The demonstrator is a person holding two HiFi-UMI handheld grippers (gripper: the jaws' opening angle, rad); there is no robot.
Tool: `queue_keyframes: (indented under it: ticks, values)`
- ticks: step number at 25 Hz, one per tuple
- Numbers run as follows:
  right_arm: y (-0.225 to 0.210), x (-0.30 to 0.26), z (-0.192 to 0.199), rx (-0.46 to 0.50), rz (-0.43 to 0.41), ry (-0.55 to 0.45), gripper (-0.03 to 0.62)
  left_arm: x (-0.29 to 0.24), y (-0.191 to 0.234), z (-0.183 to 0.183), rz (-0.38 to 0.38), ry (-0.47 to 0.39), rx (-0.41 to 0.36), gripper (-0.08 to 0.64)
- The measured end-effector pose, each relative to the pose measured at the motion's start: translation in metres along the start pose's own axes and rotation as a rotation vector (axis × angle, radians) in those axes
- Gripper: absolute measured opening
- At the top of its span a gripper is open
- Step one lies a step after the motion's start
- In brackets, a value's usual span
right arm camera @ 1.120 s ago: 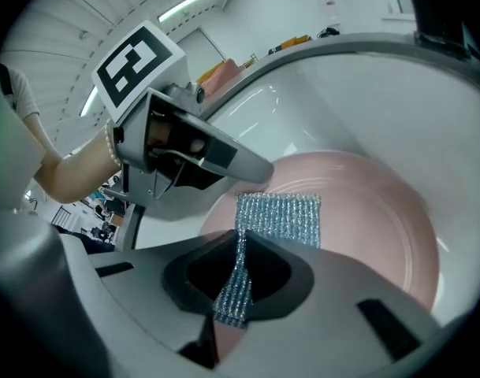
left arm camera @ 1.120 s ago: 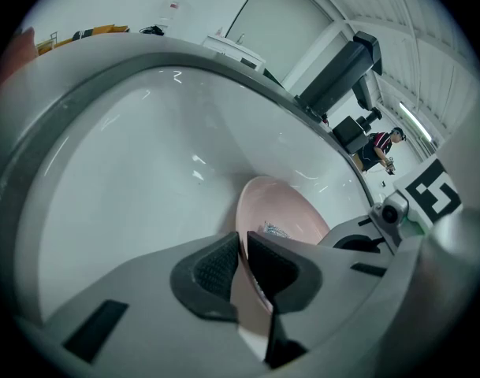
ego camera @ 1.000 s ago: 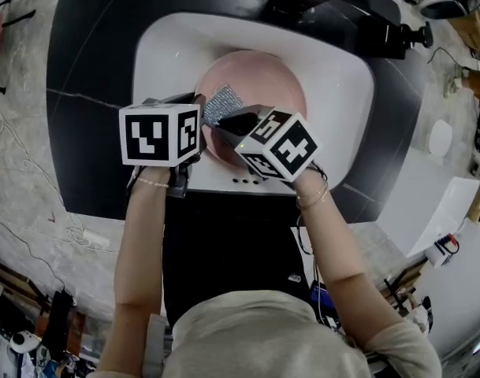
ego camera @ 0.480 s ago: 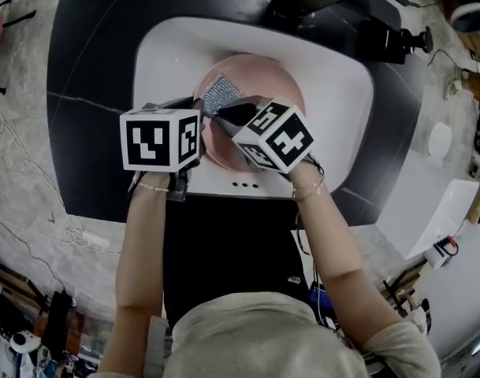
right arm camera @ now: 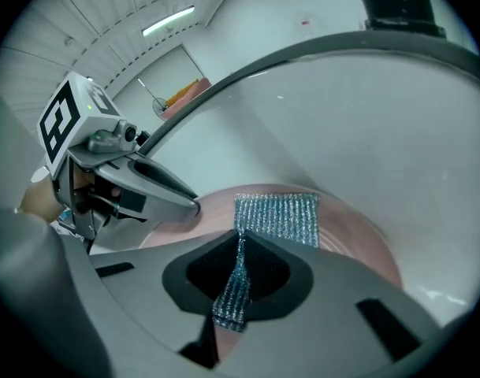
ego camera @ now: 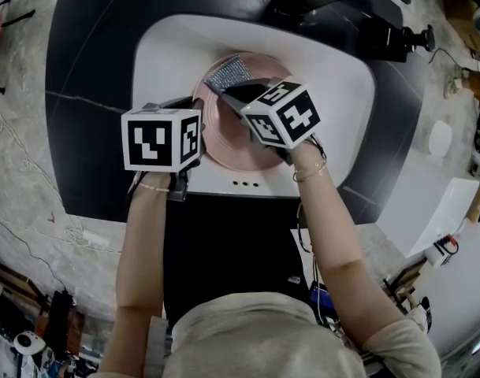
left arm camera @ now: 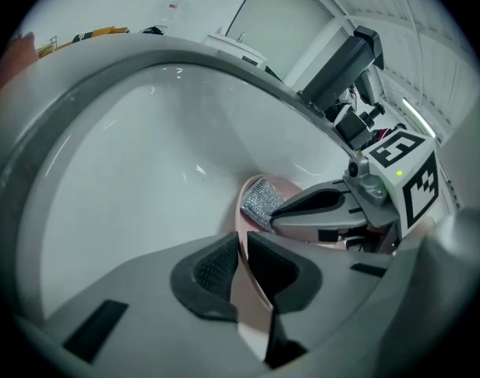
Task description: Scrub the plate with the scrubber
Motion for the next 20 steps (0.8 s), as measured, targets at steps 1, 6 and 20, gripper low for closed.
queue_keyframes:
  ticks: [1, 6, 20]
  values:
    - [-0.004, 0.001, 0.0, -0.001, 0.016, -0.002, 0.038, 0.0, 0.0, 0.0, 0.001, 0.0, 0.001, 0.051]
    - [-0.019, 0.008, 0.006, 0.01, 0.08, 0.009, 0.038, 0.0, -0.002, 0.001, 0.001, 0.005, -0.007, 0.051]
    - [-0.037, 0.036, 0.04, -0.029, 0.143, 0.107, 0.038, -0.001, -0.003, 0.002, 0.023, 0.01, -0.011, 0.051]
Point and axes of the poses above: the fingertips, and each gripper's own axes: x backward along the fingers, y to its left, z out of its underside, the point moved 9 cm from there along x, backward along the fingers, and after that the axes turned 1 degree about x, right-handed, at the moved point
